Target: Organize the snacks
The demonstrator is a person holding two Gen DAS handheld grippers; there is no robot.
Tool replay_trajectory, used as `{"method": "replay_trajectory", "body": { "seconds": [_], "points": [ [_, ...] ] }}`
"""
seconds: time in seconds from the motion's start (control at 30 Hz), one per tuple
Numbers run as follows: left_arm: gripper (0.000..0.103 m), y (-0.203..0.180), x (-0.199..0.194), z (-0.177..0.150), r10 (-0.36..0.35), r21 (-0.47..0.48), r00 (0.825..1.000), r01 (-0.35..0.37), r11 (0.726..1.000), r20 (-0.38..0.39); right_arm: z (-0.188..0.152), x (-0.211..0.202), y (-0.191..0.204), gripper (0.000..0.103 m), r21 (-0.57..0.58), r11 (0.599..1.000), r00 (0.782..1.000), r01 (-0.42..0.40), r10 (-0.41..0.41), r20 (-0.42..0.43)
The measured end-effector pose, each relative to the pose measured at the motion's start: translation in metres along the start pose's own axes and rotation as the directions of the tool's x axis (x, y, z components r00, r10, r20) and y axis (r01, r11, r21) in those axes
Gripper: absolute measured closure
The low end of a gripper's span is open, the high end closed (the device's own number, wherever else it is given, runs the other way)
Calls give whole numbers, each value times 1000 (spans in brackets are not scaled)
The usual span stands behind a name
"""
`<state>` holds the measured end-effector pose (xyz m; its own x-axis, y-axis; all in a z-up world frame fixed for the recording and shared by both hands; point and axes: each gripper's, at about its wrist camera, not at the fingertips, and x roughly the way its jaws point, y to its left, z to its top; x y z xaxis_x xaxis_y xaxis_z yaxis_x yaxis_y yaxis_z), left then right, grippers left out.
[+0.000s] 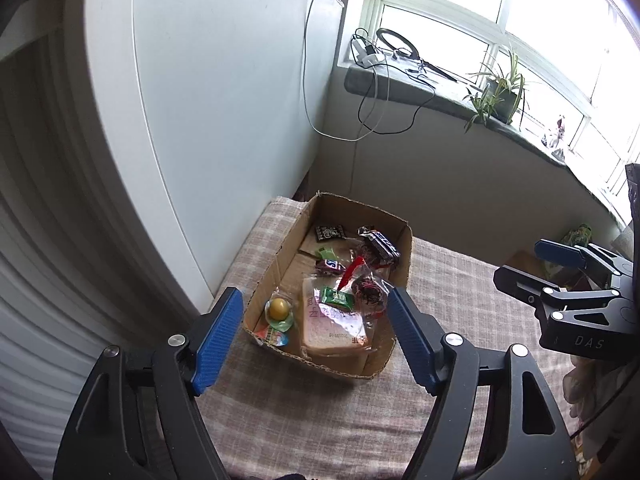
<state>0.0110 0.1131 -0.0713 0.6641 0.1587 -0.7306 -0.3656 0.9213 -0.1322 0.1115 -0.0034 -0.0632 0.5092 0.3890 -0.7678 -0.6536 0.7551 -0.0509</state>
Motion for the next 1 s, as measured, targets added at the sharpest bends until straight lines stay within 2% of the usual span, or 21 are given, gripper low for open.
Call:
{"method": "replay_trajectory", "body": {
  "seconds": [0.27, 0.57, 1.0],
  "points": [
    [28, -13, -18, -6, 20, 0, 1000, -20, 1000, -15, -13, -18, -10, 14, 41, 999, 1000, 6, -7, 17],
    [28, -21, -28, -2, 66, 8, 998, -66, 998, 15, -14, -27, -14, 14, 57, 998, 999, 4, -6, 33],
    [28, -23, -30, -4, 64, -9, 998, -64, 998, 2, -12, -29, -12, 14, 50, 999, 999, -8, 6, 37]
  ]
}}
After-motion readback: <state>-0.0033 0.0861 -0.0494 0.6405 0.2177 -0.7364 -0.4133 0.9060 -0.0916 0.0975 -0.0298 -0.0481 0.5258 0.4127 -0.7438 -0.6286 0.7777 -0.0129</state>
